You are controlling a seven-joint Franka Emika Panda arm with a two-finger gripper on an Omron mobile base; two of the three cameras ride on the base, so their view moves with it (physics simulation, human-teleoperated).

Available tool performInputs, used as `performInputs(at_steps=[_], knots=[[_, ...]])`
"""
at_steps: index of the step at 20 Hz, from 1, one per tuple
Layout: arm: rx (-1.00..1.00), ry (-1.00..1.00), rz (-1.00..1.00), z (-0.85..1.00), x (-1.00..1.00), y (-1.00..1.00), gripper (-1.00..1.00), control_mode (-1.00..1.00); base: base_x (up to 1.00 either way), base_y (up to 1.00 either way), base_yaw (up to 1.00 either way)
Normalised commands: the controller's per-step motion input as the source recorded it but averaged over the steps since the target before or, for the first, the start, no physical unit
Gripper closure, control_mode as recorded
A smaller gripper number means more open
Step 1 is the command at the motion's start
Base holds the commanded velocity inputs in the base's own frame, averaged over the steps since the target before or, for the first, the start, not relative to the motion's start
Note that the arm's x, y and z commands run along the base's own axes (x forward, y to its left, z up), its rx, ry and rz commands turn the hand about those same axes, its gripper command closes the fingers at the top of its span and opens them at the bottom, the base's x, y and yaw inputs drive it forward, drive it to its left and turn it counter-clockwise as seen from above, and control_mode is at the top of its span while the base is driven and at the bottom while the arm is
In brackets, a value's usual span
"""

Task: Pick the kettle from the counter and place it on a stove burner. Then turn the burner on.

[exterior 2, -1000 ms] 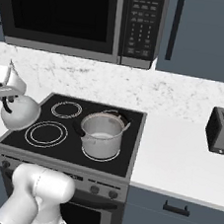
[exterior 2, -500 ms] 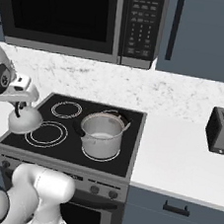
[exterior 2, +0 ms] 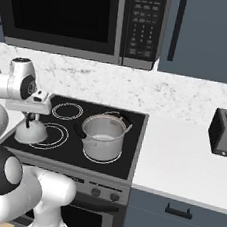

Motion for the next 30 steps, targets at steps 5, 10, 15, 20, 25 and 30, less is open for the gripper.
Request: performInputs(at_steps=[5, 10, 15, 20, 25, 30], knots=[[0.0, 0.01, 0.0, -0.19, 0.06, 0.0, 1.0, -1.0, 0.0, 0.0, 0.0], [0.0, -0.03, 0.0, -0.08, 0.3, 0.0, 1.0, -1.0, 0.0, 0.0, 0.0], [0.0, -0.1, 0.0, -0.04, 0.41, 0.0, 1.0, -1.0, 0.0, 0.0, 0.0], [0.0, -0.06, 0.0, -0.16, 0.24, 0.0, 1.0, -1.0, 0.0, 0.0, 0.0], [0.0, -0.01, 0.0, -0.35, 0.16, 0.0, 1.0, -1.0, 0.0, 0.0, 0.0], [0.0, 0.0, 0.0, -0.36, 0.01, 0.0, 1.0, -1.0, 0.0, 0.0, 0.0]])
